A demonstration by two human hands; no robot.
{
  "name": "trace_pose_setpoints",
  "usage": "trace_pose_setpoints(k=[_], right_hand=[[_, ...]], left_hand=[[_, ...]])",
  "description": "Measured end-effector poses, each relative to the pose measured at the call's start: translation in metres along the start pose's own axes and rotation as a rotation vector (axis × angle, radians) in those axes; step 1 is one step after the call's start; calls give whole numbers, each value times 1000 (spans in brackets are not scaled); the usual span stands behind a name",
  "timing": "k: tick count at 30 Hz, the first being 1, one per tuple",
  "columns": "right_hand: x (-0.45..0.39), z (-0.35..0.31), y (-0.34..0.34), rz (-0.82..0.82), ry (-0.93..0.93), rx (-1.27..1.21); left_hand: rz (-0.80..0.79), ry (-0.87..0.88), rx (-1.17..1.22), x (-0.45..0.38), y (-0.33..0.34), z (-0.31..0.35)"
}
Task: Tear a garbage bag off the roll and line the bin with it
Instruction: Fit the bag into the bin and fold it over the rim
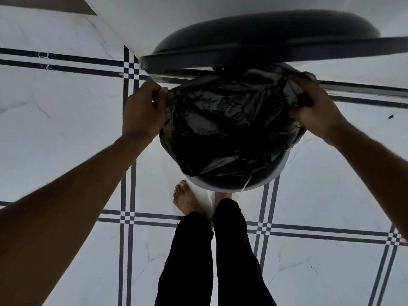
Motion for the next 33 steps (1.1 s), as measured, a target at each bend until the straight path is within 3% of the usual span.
trace_pose_setpoints(k=[3, 6, 12, 16, 22, 27, 33], right_hand=[[-9, -10, -1, -77, -27, -160], [-32, -4, -7, -117, 65, -305], [-32, 35, 6, -172, 313, -291], [-3, 67, 11, -132, 345, -402], [42, 89, 22, -111, 273, -580], [54, 94, 36, -82, 225, -653], [52, 98, 39, -109, 192, -625]], left_hand=[[42, -49, 18, -21, 1, 0], [27, -75, 21, -43, 7, -1], [-286, -331, 268, -27, 37, -27], [-104, -307, 400, 22, 28, -18], [36, -121, 305, 83, 16, 2], [-27, -351, 188, 101, 21, 15], [-10, -545, 281, 86, 27, 4]])
Point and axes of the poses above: each hand's wrist, its own x-axis away from the middle knuckle, its own y-axis out of the palm, z = x × y, the point moved 5 cm from there along -x, towards the middle knuckle, and after that the axes turned 10 degrees about y, right-handed, at the moved point
